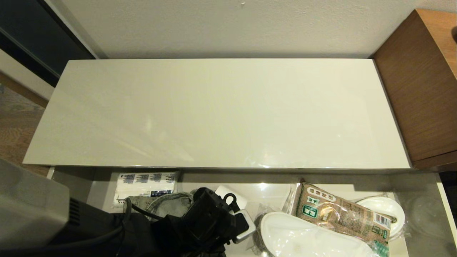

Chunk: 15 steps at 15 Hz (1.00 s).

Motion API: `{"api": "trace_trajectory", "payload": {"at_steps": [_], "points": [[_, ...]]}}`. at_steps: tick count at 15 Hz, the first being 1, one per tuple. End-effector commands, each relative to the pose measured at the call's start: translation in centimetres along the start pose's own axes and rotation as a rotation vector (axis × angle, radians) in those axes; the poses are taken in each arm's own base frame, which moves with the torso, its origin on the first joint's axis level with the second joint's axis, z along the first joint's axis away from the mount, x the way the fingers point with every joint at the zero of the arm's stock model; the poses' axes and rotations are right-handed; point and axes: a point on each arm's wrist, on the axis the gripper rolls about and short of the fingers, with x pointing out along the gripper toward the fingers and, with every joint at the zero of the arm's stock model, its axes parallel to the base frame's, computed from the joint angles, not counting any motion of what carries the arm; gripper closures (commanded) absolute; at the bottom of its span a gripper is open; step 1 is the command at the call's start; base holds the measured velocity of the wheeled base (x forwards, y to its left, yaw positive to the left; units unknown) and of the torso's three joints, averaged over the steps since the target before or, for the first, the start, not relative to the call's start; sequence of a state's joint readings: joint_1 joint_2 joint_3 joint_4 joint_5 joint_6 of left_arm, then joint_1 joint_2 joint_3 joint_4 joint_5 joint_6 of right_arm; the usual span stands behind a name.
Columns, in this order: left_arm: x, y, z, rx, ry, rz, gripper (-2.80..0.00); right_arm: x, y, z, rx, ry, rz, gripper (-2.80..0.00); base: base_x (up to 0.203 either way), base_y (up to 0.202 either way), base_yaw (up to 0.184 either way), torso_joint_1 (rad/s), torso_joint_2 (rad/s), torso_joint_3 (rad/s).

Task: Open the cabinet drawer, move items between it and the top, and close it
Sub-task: Take out the disposable slippers from the drawer

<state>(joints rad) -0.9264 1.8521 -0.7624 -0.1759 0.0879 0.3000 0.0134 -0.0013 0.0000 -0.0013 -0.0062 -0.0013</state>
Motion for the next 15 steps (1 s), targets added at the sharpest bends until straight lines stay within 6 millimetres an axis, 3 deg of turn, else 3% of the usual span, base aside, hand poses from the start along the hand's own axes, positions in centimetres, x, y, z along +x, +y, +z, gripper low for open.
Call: {"api": "trace_trajectory", "payload": {"at_steps": [1, 5, 15], "points": [[-0.2, 0.4, 1.2, -0.001, -0.046, 0.016, -2.80, -0.2, 0.0, -0.1, 0.000, -0.020, 0.000, 0.00, 0.000, 0.000, 0.000, 0.000, 0.00, 0.000], [0.7, 1.9, 3.0, -0.017, -0.081, 0.065, -2.80, -0.2, 0.0, -0.1, 0.001, -0.020, 0.000, 0.00, 0.000, 0.000, 0.000, 0.000, 0.00, 0.000], [1.3, 4.6, 2.9, -0.080, -0.068, 0.120, -2.80, -0.2, 0.0, -0.1, 0.001, -0.020, 0.000, 0.00, 0.000, 0.000, 0.000, 0.000, 0.00, 0.000]]}}
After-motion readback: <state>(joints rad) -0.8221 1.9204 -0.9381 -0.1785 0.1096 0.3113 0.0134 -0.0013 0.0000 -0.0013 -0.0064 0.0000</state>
